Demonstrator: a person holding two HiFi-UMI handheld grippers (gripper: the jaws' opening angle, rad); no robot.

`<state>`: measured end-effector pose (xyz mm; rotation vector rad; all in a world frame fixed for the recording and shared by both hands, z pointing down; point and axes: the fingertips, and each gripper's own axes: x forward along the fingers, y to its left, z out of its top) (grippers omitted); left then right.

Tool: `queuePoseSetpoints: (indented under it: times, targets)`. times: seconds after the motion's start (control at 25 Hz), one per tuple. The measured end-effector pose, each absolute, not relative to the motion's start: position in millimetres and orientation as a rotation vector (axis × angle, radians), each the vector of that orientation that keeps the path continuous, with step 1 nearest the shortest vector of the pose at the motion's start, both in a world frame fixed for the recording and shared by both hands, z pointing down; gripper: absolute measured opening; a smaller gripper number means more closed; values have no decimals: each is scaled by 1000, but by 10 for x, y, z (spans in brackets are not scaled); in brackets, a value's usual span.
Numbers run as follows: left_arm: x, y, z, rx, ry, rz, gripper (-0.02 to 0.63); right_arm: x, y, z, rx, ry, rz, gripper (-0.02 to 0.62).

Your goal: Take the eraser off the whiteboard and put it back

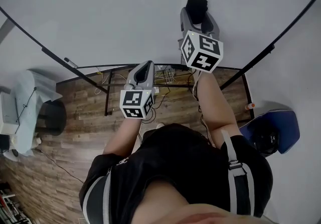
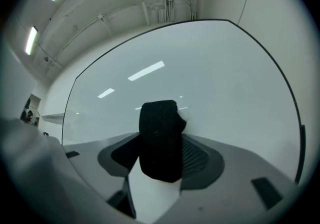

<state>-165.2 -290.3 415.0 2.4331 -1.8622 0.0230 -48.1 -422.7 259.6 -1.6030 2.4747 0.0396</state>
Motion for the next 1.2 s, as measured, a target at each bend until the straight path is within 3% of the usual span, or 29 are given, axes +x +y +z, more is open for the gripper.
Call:
queuePoseSetpoints:
  times: [0.28,0.52,0.76,1.2]
  targets:
    - [-1571,-2942,4143,2448,-1841,35,11,-439,-4188,2569,-1512,2493,-13,225]
    - [-1427,-3000,4147,2477,-1799,49,9,-240,-3944,2453,-1494,2460,154,225]
    - [-1112,-3112,4185,2535,-1699,55,11,337,-3720,2524,-1606,2401,280,227]
    - [-453,-3341,4232,2649,-1500,85,9,1316,-3473,3139,-1835,2328,212,227]
